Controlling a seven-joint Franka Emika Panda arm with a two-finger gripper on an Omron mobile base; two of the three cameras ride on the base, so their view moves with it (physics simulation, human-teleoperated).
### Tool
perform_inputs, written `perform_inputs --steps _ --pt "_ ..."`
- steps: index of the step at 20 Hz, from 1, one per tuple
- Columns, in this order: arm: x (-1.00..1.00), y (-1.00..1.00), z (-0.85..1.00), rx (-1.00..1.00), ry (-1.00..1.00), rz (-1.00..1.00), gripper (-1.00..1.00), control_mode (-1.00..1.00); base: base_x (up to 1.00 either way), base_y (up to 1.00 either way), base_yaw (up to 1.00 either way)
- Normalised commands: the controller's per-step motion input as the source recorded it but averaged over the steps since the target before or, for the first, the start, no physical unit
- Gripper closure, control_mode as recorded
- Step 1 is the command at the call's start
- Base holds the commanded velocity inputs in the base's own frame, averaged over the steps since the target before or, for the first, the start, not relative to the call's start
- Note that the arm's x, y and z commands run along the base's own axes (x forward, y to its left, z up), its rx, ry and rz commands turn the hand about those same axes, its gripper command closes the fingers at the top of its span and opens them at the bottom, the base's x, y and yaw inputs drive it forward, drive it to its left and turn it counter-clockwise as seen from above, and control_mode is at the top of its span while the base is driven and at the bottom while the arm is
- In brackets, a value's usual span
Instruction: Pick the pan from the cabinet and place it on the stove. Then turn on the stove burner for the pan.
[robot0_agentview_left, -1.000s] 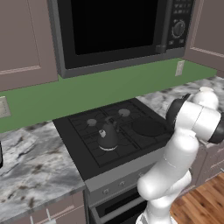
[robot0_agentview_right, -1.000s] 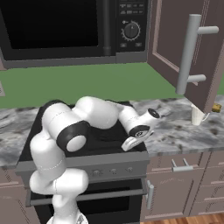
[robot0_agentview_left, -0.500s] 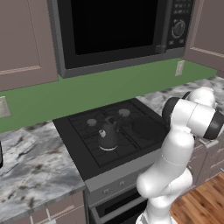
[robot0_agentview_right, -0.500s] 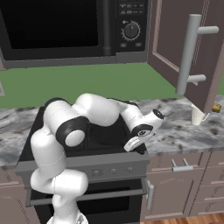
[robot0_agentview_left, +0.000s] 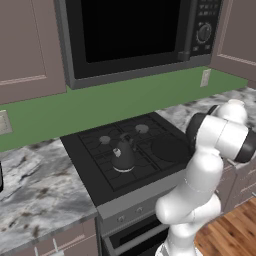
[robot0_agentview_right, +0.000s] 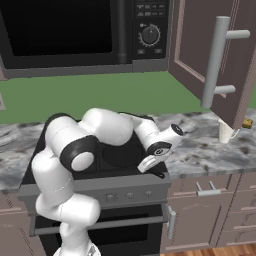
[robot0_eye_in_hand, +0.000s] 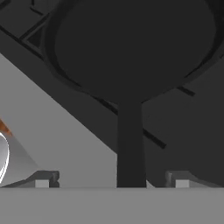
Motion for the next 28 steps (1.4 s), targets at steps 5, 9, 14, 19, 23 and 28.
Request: perform_inputs --steps 5,9,14,19,23,28 --pt "-0.20 0.00 0.24 0.00 -0.05 0.00 -1.00 -1.00 0.00 0.00 0.00" --pt "-0.38 0.00 0.15 0.00 -0.05 0.01 -1.00 -1.00 0.00 0.00 0.00" --pt "-0.47 0.00 0.01 0.00 -0.08 0.01 -1.00 -1.00 0.00 0.00 0.00" --pt "-0.65 0.00 0.00 0.01 -0.13 0.00 -1.00 -1.00 0.00 0.00 0.00" --pt "-0.76 0.00 0.00 0.03 -0.14 0.00 -1.00 -1.00 0.00 0.00 0.00" --pt "-0.77 -0.05 0.00 0.04 -0.16 0.00 -1.00 -1.00 0.00 0.00 0.00"
